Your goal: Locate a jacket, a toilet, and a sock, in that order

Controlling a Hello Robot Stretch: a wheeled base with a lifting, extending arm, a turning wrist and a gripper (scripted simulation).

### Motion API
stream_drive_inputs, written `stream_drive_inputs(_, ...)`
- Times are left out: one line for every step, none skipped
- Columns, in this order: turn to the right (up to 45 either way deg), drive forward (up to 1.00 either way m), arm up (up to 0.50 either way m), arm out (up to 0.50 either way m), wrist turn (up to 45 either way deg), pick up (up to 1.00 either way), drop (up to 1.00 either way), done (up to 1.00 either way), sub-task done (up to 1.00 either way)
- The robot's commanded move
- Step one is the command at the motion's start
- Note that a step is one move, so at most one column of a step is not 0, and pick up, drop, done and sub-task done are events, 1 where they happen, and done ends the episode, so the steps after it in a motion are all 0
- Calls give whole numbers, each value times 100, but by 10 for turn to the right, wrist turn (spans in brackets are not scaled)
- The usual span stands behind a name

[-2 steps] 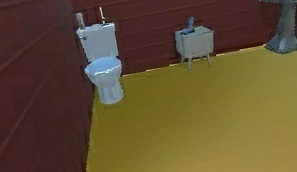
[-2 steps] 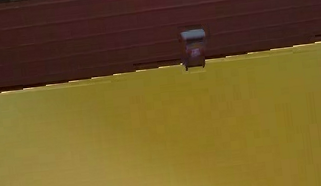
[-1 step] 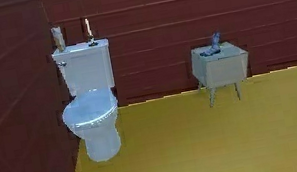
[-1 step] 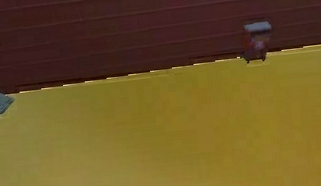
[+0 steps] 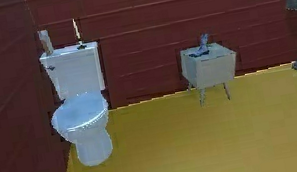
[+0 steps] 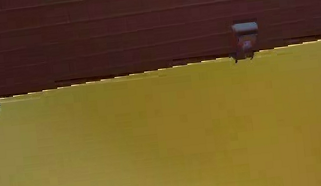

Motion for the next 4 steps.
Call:
stream_drive_inputs(0,85,0,0,0,0,0,0,0)
stream_drive_inputs(-390,0,0,0,0,0,0,0,0)
stream_drive_inputs(0,0,0,0,0,0,0,0,100)
stream_drive_inputs(450,0,0,0,0,0,0,0,0)
